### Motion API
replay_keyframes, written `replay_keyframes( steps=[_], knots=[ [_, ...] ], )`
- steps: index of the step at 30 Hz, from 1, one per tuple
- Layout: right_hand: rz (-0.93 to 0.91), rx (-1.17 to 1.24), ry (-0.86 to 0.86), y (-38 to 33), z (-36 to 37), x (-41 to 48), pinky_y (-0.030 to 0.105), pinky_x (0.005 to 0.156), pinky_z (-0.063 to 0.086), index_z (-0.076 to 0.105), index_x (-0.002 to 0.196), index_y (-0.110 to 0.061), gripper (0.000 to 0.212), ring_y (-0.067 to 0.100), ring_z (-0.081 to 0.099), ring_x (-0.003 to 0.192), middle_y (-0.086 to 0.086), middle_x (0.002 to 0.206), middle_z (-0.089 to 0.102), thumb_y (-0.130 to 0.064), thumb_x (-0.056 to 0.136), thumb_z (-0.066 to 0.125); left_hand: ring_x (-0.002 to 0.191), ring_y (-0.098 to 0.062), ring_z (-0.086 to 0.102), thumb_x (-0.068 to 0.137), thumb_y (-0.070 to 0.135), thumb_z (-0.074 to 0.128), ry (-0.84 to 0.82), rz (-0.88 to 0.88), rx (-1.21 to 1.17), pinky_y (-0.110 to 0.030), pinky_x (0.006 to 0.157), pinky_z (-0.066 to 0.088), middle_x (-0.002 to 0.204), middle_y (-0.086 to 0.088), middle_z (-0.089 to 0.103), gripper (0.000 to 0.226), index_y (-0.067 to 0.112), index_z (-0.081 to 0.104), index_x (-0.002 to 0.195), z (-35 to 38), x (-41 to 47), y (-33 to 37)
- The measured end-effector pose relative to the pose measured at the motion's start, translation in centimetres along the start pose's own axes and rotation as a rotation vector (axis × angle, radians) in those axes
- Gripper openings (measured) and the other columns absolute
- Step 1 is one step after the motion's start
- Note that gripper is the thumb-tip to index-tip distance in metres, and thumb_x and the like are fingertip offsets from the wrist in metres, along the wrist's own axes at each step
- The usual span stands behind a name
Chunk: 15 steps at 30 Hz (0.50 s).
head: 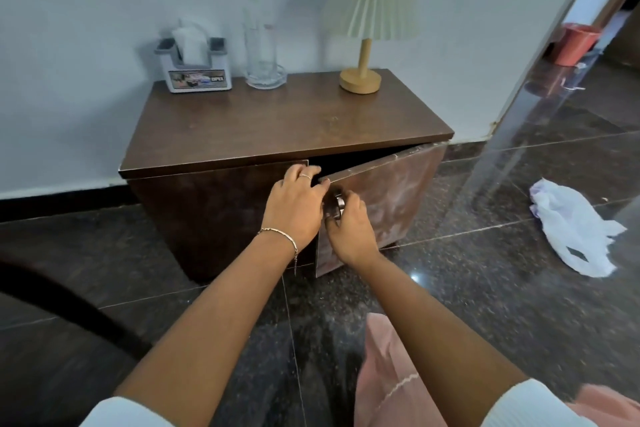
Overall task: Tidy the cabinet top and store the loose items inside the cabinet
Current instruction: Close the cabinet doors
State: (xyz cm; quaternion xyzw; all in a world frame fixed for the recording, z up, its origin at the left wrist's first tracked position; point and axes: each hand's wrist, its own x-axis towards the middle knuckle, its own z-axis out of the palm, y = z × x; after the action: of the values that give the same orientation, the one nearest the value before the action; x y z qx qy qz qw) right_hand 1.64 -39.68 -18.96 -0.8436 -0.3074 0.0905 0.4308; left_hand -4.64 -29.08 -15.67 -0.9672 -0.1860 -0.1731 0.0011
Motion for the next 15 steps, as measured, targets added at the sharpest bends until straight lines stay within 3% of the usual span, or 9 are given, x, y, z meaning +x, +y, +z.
replay_keyframes(
  steps=[6,10,15],
  knots=[
    [0.010,0.039,-0.050,-0.5,0.8,2.6,0.033,0.096,0.038,0.034,0.134,-0.007,0.046,0.028,0.044,0.121,0.014,0.136,0.040,-0.011,0.091,0.052,0.133,-0.027,0.033,0.080,0.025,0.067,0.114,-0.020,0.012,-0.045,0.101,0.035,0.146,-0.002,0.035,0.024,0.028,0.065,0.104,-0.3,2.8,-2.1],
    [0.009,0.019,-0.092,-0.4,1.2,4.0,0.026,0.089,0.033,0.037,0.128,-0.006,0.043,0.029,0.043,0.118,0.015,0.131,0.041,-0.011,0.089,0.054,0.136,-0.022,0.034,0.078,0.035,0.072,0.083,-0.112,-0.019,-0.043,0.110,0.029,0.147,0.000,0.038,0.060,0.026,0.047,0.131,0.4,5.3,-3.4],
    [0.033,0.019,-0.076,-0.7,1.7,5.2,0.031,0.093,0.037,0.037,0.128,-0.006,0.047,0.030,0.045,0.117,0.015,0.131,0.041,-0.014,0.087,0.056,0.126,-0.021,0.048,0.082,0.034,0.067,0.114,-0.150,-0.079,-0.038,0.106,0.034,0.136,0.003,0.054,0.048,0.024,0.055,0.127,1.3,7.2,-4.1]
  ],
)
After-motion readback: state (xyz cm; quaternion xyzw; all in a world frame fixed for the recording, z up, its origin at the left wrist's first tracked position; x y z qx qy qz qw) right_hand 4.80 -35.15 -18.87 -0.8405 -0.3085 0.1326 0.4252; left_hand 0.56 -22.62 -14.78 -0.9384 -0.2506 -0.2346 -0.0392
